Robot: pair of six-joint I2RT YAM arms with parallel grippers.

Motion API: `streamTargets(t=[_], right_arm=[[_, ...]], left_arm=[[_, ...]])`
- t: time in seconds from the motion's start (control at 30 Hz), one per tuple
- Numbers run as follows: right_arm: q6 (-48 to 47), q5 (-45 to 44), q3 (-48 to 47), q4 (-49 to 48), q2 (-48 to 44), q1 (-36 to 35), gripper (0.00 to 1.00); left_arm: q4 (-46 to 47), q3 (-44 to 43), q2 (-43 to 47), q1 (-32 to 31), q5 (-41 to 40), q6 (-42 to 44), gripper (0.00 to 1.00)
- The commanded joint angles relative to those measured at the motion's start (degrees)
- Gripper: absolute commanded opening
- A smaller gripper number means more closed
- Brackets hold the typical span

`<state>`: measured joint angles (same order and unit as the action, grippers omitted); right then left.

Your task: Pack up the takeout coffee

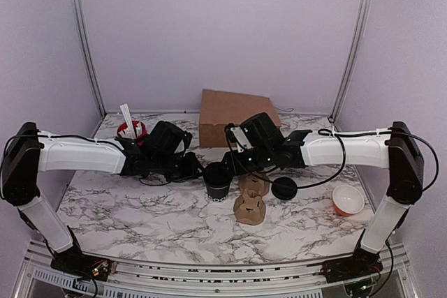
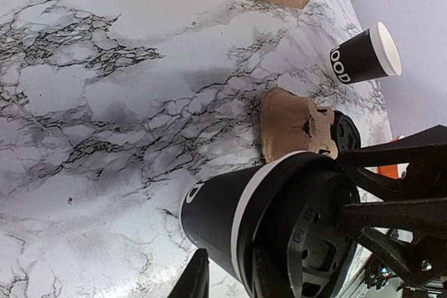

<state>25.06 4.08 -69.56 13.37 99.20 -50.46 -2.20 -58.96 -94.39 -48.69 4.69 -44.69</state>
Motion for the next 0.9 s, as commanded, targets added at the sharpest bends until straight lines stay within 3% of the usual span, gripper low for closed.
streamTargets(t=[0.0, 0.33, 0.87], right_arm=[[0.78, -0.55, -1.44, 5.13, -0.52, -0.65, 0.4], [3.69, -1.09, 0.71, 2.65, -7.02, 1.9, 0.5], [6.2, 7.12, 8.43, -3.87, -6.12, 4.84, 0.4]], left_arm=[[-10.75, -0.97, -1.44, -0.79, -1.76, 2.65, 0.21], [-11.7, -2.91, -0.85, -1.05, -1.96, 3.19, 0.21], [-11.88, -4.91, -1.18, -1.5, -2.05, 3.29, 0.21]])
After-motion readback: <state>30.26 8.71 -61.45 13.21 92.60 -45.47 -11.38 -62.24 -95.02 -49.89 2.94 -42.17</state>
